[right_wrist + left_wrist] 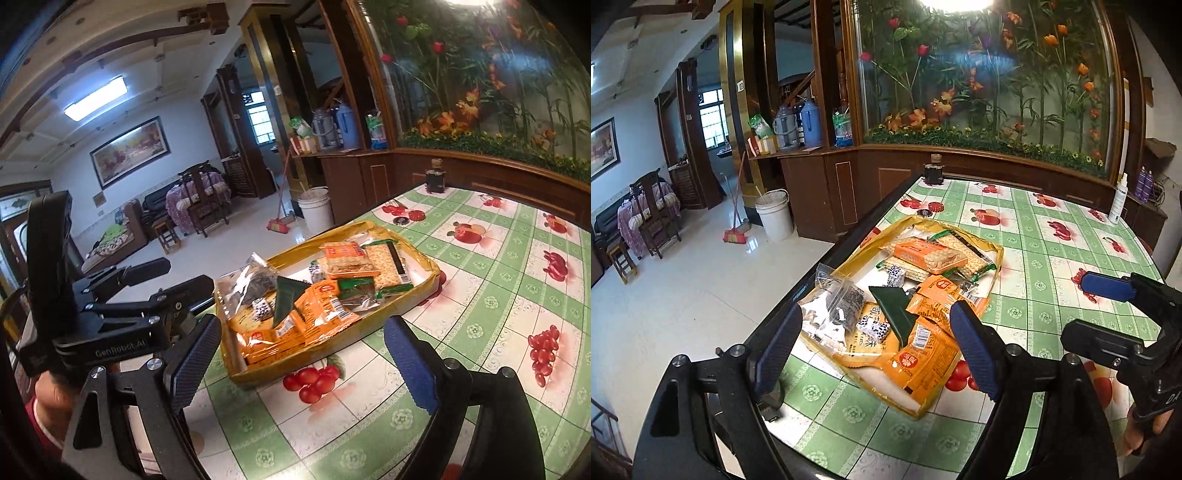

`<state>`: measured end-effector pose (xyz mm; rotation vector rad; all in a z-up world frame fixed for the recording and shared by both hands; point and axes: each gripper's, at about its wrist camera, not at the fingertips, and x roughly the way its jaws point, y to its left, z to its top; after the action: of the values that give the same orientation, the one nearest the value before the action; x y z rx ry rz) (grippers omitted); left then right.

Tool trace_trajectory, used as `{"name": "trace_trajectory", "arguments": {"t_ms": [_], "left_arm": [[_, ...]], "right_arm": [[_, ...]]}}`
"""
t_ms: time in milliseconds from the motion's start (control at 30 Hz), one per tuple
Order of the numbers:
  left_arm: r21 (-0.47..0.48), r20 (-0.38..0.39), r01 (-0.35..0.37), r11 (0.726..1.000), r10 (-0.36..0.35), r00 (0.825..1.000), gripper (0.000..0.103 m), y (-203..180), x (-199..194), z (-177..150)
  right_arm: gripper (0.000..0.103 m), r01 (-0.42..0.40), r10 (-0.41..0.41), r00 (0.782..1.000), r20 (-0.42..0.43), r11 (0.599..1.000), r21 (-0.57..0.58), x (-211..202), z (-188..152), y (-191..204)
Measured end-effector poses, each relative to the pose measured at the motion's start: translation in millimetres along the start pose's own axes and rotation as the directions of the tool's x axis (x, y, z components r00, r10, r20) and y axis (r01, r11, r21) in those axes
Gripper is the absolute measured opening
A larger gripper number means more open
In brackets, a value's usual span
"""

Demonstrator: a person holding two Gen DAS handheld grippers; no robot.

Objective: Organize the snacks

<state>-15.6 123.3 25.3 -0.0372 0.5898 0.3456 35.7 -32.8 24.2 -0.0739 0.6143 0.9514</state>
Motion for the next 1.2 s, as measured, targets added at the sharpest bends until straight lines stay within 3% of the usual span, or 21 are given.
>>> {"name": "trace_trajectory", "arguments": {"t_ms": [567, 800, 900, 1200], "left_arm": [[-0.013, 0.054, -0.038, 0.999, 0.039, 0.998, 0.083, 23.2, -41.6, -17.2], [-0.044, 0.052, -0.050, 0.998, 0.052, 0.997, 0.083, 35.6, -50.7, -18.6], [-0.054, 0.056, -0.056, 0.997, 0.059, 0.997, 0.088, 38.7, -54.9, -18.3], [-0.035, 0.084, -0.087, 0.996, 0.090, 0.992, 0.089, 43.0, -67.4, -22.0]], "right_arm": [[0.092, -0.047, 0.023, 0.996, -0.089, 0.962, -0.268, -3.2, -16.1, 48.5], [0.092, -0.060, 0.034, 0.995, -0.092, 0.953, -0.296, -2.4, -14.5, 55.7], [0.092, -0.065, 0.039, 0.995, -0.092, 0.950, -0.307, -3.1, -13.3, 58.9], [0.092, -0.068, 0.038, 0.995, -0.091, 0.932, -0.356, -1.6, -8.8, 67.5]]}}
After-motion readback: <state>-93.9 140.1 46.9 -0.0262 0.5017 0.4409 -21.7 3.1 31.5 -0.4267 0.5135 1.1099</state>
